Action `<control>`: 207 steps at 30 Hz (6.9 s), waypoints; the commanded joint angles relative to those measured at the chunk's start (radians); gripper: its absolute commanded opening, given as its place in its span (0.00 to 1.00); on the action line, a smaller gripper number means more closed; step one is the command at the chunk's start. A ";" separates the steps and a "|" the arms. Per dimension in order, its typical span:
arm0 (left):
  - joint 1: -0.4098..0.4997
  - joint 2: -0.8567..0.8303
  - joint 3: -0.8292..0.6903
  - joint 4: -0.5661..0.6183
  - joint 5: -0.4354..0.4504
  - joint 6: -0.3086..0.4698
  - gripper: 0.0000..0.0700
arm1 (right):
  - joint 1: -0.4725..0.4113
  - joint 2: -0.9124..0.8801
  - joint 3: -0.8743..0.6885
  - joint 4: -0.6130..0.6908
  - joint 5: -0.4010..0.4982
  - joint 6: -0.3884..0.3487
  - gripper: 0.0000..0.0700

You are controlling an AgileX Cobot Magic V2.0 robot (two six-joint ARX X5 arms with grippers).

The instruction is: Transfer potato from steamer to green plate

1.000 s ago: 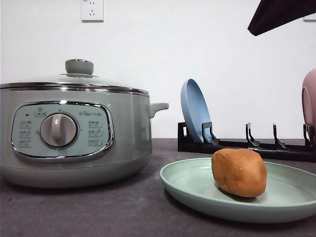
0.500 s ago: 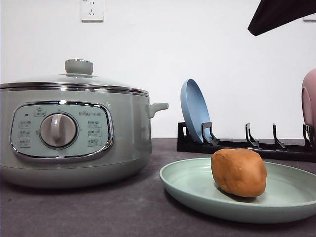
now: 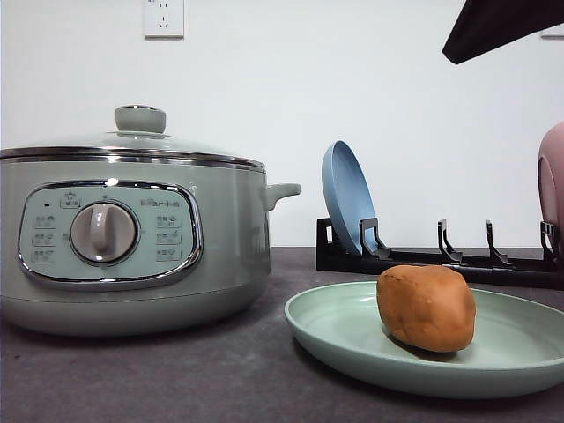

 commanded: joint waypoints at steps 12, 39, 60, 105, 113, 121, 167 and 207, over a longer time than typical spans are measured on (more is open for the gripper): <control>0.008 -0.154 -0.260 -0.005 -0.055 -0.037 0.00 | 0.008 0.003 0.014 0.010 0.000 -0.011 0.00; 0.007 -0.201 -0.399 -0.099 -0.054 -0.052 0.00 | 0.008 0.003 0.014 0.010 0.001 -0.011 0.00; 0.007 -0.201 -0.399 -0.099 -0.054 -0.052 0.00 | 0.008 0.003 0.014 0.010 0.000 -0.011 0.00; 0.007 -0.201 -0.399 -0.099 -0.054 -0.052 0.00 | -0.726 -0.812 -0.802 0.668 0.106 -0.274 0.00; 0.007 -0.200 -0.399 -0.099 -0.054 -0.052 0.00 | -0.726 -0.828 -0.821 0.540 0.106 -0.267 0.00; 0.007 -0.200 -0.399 -0.099 -0.054 -0.052 0.00 | -0.725 -0.828 -0.821 0.530 0.105 -0.258 0.00; 0.007 -0.200 -0.399 -0.099 -0.054 -0.052 0.00 | -0.725 -0.828 -0.820 0.534 0.105 -0.259 0.00; 0.007 -0.200 -0.399 -0.099 -0.054 -0.052 0.00 | -0.725 -0.828 -0.820 0.534 0.105 -0.259 0.00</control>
